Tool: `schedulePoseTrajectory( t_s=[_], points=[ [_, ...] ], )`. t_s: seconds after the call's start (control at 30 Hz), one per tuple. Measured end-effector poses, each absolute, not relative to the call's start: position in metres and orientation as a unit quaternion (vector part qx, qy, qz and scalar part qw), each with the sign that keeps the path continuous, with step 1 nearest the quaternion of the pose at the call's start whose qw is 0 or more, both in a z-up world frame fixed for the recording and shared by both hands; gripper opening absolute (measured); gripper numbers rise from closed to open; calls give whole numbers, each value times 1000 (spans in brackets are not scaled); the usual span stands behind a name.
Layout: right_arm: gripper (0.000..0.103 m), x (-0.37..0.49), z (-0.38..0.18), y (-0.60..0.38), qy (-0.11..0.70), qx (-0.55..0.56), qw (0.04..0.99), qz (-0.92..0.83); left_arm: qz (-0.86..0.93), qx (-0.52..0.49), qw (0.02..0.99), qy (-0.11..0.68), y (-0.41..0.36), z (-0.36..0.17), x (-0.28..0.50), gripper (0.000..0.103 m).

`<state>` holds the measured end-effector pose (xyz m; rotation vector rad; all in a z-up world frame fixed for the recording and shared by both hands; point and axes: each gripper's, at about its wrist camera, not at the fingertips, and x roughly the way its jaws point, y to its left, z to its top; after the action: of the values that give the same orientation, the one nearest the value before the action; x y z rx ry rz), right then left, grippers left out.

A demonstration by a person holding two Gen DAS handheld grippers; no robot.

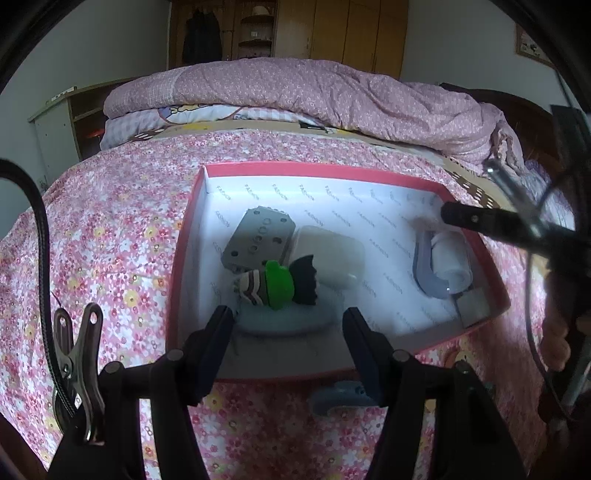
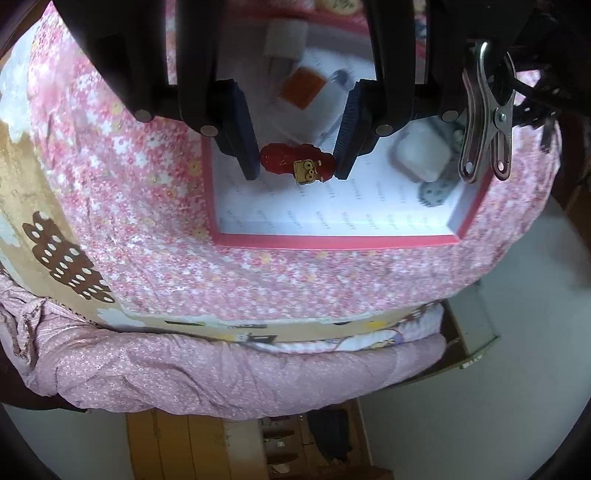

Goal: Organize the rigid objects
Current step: 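Carry both figures to the tray and lower them in, then open both tools and grasp the blue-and-white toy with the left tool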

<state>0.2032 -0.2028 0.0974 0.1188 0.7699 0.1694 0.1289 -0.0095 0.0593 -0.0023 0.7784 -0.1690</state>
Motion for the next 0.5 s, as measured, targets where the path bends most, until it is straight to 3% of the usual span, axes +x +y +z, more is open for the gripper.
schedulePoseTrajectory(
  t_s=[0.27,0.37,0.5],
  points=[
    [44,203,96,-205,374,52,924,66,-88,-5,921,379,-9,62,124,65],
    [55,199,99,-204,370,46,925,67,-89,-6,921,379,-10,64,121,65],
    [56,193,102,-205,371,52,924,71,-95,-8,920,381,-10,65,116,65]
  ],
)
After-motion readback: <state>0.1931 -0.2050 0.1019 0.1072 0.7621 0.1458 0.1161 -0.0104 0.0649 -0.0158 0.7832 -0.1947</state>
